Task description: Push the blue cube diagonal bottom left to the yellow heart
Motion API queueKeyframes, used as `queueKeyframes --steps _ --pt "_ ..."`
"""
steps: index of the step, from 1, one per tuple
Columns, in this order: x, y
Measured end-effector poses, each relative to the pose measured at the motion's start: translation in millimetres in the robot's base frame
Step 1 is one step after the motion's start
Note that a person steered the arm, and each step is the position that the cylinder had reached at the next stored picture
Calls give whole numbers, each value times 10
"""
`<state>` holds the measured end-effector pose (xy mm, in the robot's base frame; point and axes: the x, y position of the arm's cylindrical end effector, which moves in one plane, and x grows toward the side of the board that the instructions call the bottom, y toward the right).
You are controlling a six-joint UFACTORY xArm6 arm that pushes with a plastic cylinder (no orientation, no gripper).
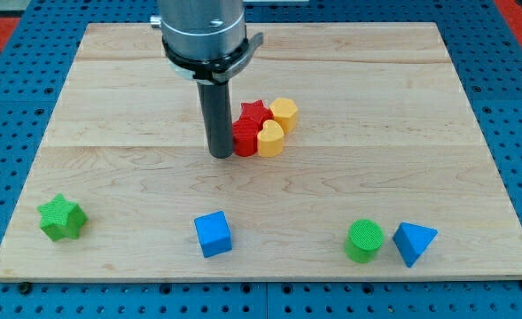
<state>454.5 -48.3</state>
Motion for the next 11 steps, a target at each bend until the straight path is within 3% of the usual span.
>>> queueKeyframes --steps 1,2,3,4,5,6,7,8,9,11 --pt "0 66" --pt "219 -184" --pt "701 -107" --pt "841 -108" --pt "889 -542" --pt "1277 -789" --pt "1630 -362" --pt "1620 -78" --pt "1454 -274" --pt "1169 65"
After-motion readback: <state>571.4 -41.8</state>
